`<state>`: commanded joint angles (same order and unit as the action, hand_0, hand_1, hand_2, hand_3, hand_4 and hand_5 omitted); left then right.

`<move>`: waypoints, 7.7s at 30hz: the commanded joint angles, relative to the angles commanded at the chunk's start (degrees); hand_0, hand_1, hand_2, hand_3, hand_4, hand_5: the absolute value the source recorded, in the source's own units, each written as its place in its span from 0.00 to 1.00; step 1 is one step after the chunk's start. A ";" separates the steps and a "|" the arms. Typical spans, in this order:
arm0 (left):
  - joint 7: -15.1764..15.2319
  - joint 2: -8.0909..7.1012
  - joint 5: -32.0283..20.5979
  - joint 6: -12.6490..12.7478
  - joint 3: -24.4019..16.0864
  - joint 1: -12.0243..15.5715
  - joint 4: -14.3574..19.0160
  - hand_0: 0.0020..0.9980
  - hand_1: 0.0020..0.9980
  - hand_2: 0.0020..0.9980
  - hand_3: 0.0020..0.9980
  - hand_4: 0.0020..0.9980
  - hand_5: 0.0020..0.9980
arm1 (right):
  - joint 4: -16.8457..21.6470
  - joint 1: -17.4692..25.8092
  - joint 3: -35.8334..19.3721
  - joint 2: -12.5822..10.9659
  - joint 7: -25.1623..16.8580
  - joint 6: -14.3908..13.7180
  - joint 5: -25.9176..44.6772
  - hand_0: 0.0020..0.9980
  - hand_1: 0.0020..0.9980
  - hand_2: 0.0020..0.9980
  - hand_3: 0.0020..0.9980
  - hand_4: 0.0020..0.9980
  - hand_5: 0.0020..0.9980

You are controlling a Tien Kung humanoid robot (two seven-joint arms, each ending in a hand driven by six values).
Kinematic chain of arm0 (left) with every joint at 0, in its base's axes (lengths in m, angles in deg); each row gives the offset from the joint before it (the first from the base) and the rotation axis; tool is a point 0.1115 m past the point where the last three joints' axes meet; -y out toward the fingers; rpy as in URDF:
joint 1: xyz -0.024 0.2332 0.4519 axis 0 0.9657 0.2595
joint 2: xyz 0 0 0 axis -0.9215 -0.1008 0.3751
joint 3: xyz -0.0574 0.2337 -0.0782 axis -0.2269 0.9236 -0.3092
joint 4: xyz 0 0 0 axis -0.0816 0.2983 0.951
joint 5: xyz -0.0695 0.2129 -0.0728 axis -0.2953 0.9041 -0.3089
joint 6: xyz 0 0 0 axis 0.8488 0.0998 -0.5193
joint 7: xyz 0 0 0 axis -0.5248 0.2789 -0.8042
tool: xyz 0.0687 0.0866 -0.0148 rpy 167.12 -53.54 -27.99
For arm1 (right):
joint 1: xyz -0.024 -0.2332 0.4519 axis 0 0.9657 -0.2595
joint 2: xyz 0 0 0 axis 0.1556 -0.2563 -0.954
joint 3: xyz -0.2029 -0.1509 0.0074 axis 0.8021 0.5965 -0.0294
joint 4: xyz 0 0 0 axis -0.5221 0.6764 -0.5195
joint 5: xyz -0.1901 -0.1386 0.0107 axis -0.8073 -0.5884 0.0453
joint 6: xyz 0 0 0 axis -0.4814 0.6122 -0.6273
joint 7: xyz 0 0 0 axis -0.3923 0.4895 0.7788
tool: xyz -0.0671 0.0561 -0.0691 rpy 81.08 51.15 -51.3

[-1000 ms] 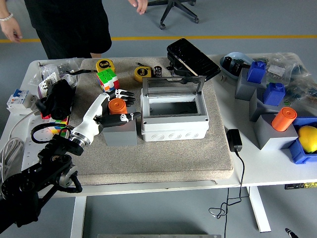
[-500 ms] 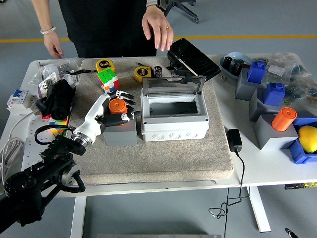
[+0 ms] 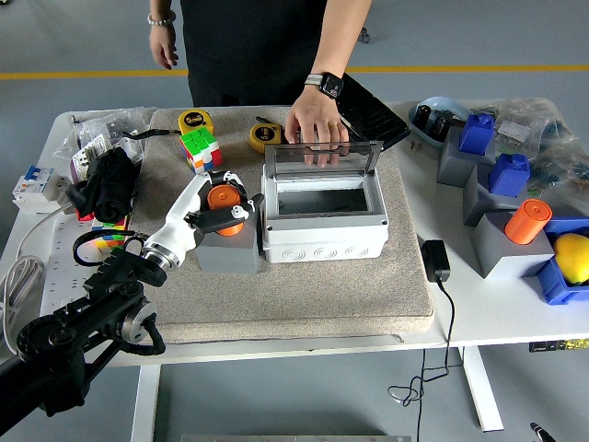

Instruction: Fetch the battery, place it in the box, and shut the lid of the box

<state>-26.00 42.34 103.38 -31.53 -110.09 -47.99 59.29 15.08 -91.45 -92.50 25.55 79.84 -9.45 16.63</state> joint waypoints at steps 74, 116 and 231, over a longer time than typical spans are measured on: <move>-16.83 11.77 16.58 -2.48 19.50 -27.78 -11.90 0.28 0.27 0.23 0.20 0.48 0.00 | 0.52 -0.17 -0.10 -1.06 -0.96 -1.25 -0.77 0.66 0.64 0.64 0.54 0.89 0.43; -18.14 2.91 18.94 -5.17 5.06 -18.35 4.86 0.47 0.52 0.58 0.57 0.93 0.06 | 0.47 0.26 -1.43 -0.86 -1.28 -0.93 -1.27 0.66 0.64 0.64 0.54 0.88 0.43; -25.77 1.35 22.40 -8.63 5.44 -16.49 10.45 0.69 0.64 0.63 0.64 0.99 0.28 | 1.14 0.44 -2.82 -0.75 -2.17 -1.49 -2.52 0.66 0.64 0.64 0.53 0.88 0.43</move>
<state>-51.77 43.69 125.78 -40.15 -104.64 -64.48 69.74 16.22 -91.01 -95.32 24.80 77.66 -10.94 14.11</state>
